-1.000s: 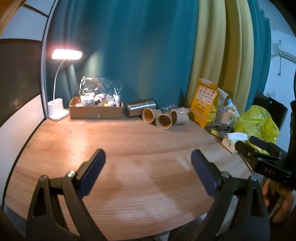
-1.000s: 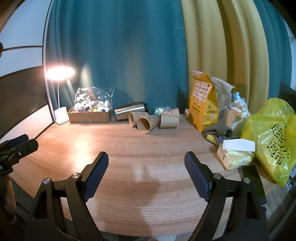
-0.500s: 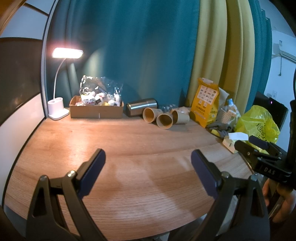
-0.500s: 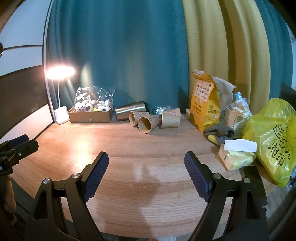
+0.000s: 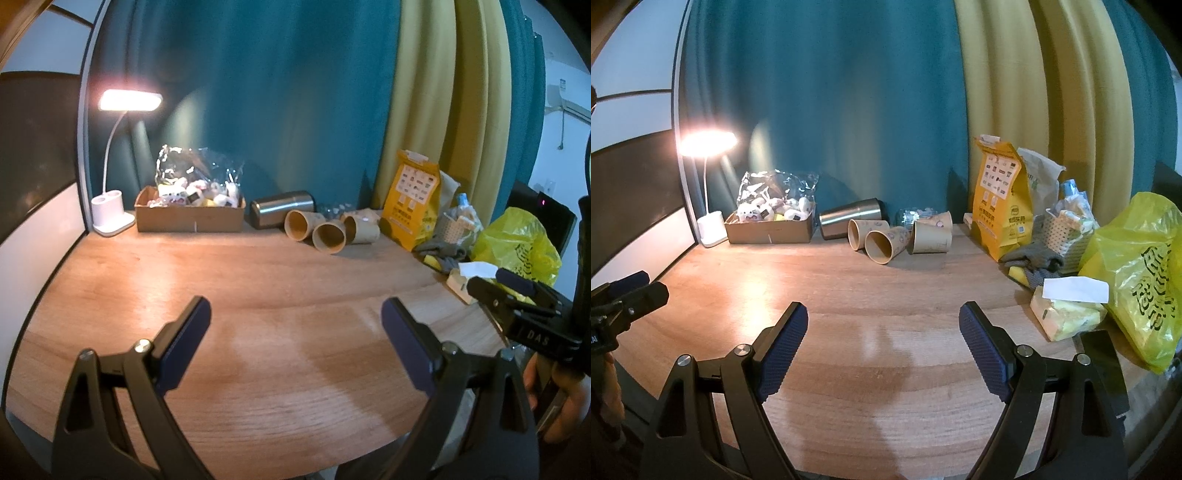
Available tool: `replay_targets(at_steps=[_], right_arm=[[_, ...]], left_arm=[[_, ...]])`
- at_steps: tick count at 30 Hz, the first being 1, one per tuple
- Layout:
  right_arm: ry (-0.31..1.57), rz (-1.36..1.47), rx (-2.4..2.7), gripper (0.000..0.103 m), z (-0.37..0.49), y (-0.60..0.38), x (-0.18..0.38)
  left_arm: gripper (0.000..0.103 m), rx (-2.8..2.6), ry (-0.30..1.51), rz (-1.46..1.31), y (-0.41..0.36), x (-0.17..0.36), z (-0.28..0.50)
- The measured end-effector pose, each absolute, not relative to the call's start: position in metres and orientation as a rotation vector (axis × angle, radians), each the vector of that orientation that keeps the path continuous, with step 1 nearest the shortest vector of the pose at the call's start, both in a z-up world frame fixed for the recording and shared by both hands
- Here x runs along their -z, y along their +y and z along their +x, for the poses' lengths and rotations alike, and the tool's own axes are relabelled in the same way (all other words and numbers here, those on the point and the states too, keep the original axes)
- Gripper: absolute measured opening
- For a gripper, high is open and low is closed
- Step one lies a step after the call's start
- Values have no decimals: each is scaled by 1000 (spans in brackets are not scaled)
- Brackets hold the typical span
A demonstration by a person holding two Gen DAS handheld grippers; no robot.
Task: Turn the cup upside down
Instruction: 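Move the left gripper toward the printed paper cups and close on one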
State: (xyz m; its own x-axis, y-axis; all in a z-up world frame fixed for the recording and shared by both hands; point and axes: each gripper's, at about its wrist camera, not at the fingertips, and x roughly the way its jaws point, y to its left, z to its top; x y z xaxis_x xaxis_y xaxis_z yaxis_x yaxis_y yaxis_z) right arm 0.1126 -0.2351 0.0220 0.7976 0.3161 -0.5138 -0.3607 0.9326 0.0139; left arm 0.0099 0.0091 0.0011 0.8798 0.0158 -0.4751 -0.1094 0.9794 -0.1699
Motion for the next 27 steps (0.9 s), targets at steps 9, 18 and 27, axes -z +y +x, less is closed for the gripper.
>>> replay_targets(at_steps=[9,18,27], right_arm=[[550,-68,-365,87,128,-235,-14],[588,-2,-349,87,195,-243,4],[640,109,-272,87,287,-267,29]], left_arm=[[95,-46,549,-170,5,6,44],[95,2,695,-141,-6,27,133],[95,45,802,42,-29,32,264]])
